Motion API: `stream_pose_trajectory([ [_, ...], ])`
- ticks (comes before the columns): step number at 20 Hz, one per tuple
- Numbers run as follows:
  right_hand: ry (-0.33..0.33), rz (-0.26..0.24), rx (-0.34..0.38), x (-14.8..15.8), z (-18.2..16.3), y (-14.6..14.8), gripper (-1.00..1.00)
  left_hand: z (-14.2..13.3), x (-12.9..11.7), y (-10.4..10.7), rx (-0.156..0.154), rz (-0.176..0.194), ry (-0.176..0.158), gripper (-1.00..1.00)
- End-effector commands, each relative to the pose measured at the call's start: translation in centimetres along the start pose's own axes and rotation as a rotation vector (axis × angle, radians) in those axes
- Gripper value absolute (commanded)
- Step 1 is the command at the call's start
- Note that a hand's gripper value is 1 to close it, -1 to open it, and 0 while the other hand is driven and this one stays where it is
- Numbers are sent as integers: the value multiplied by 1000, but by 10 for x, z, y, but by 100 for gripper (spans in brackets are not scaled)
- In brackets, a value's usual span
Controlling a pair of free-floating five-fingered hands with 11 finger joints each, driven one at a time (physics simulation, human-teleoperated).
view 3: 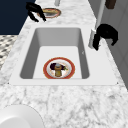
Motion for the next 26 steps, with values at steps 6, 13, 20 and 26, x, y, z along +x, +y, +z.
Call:
stream_pose_trajectory([
  [6,-21,-1,-8,-22,29,1,-100,0,0,0,0,0,0,0],
  [13,-14,-15,-24,-48,64,-2,-100,0,0,0,0,0,0,0],
  [20,25,-19,-39,-60,103,6,-100,0,0,0,0,0,0,0],
  [26,48,-21,-28,-64,125,12,-100,0,0,0,0,0,0,0],
])
